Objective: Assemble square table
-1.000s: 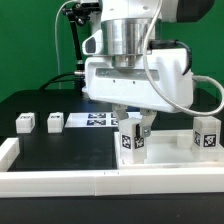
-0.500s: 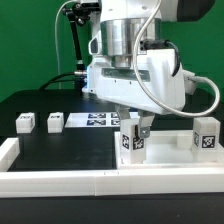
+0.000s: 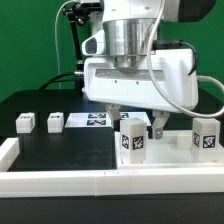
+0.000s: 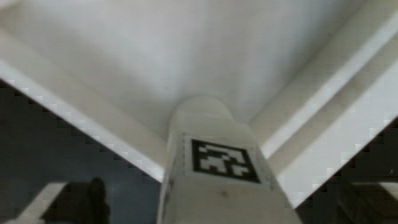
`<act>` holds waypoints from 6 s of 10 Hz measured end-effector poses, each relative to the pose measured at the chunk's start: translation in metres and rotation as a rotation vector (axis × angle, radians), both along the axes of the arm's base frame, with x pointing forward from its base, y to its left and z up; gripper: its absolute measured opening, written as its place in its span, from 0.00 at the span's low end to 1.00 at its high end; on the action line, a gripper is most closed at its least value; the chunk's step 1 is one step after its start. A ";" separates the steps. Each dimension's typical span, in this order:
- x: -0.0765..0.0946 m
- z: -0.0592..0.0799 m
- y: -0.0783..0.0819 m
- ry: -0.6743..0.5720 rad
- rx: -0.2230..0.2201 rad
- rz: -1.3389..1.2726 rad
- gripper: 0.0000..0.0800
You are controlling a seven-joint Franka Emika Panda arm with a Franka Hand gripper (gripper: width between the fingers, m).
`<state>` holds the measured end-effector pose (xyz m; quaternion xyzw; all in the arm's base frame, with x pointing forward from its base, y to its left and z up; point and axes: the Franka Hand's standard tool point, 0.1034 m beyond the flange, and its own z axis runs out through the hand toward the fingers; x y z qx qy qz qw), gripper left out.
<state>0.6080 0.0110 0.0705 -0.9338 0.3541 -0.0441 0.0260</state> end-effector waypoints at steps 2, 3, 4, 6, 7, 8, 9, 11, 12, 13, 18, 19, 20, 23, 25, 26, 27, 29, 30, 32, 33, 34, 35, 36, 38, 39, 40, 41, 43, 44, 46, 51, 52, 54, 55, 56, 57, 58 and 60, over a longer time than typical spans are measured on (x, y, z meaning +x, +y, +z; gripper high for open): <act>0.000 0.000 0.000 -0.003 -0.024 0.213 0.81; 0.000 0.000 0.000 -0.004 -0.032 0.293 0.81; 0.000 0.000 0.003 -0.004 -0.040 0.374 0.81; -0.001 -0.001 0.005 0.001 -0.060 0.568 0.81; -0.001 0.000 0.002 0.005 -0.066 0.652 0.81; -0.001 0.000 0.001 0.004 -0.072 0.716 0.81; -0.001 0.000 0.001 0.004 -0.076 0.753 0.81; 0.000 0.001 0.000 0.006 -0.094 0.864 0.81; 0.000 0.001 0.000 0.006 -0.103 0.921 0.81; -0.001 0.000 -0.001 0.008 -0.106 0.936 0.80; -0.001 0.000 -0.003 0.009 -0.106 0.927 0.36; -0.001 0.000 -0.003 0.010 -0.104 0.908 0.36; -0.001 0.000 -0.003 0.010 -0.104 0.908 0.36; -0.001 0.000 -0.002 -0.001 -0.082 0.648 0.36; -0.001 -0.001 -0.003 -0.002 -0.070 0.497 0.36; -0.001 -0.001 -0.005 -0.001 -0.061 0.399 0.36; -0.001 -0.001 -0.008 -0.002 -0.057 0.301 0.37; -0.003 -0.001 -0.012 0.001 -0.053 0.174 0.37; -0.003 -0.001 -0.013 0.001 -0.055 0.143 0.39; -0.004 -0.001 -0.015 0.006 -0.056 0.110 0.39; -0.004 -0.001 -0.014 0.006 -0.056 0.114 0.39; -0.005 -0.001 -0.014 0.007 -0.055 0.114 0.61; -0.005 -0.002 -0.014 0.007 -0.055 0.114 0.75; -0.004 -0.001 -0.015 0.007 -0.057 0.128 0.75; -0.004 0.005 -0.009 0.010 -0.053 0.174 0.81; -0.008 0.010 0.001 0.008 -0.044 0.115 0.81; -0.018 0.016 0.013 0.011 -0.030 0.032 0.81; -0.028 0.018 0.021 0.018 -0.018 -0.053 0.81; -0.032 0.017 0.024 0.023 -0.017 -0.067 0.81; -0.032 0.017 0.024 0.023 -0.017 -0.067 0.81; -0.033 0.016 0.025 0.024 -0.017 -0.066 0.81; -0.065 0.012 0.032 0.055 0.006 -0.372 0.81; -0.070 0.007 0.034 0.057 0.022 -0.443 0.81; -0.072 0.003 0.034 0.040 0.033 -0.463 0.81; -0.072 0.003 0.034 0.040 0.032 -0.462 0.81; -0.072 0.002 0.034 0.041 0.032 -0.460 0.81; -0.072 0.002 0.034 0.041 0.031 -0.459 0.81; -0.073 0.002 0.034 0.042 0.032 -0.474 0.81; -0.094 -0.005 0.038 0.059 0.046 -0.675 0.81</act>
Offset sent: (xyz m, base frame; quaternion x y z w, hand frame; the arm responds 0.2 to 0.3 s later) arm -0.0041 0.0115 0.0007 0.0041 -0.0125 -0.1798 0.9836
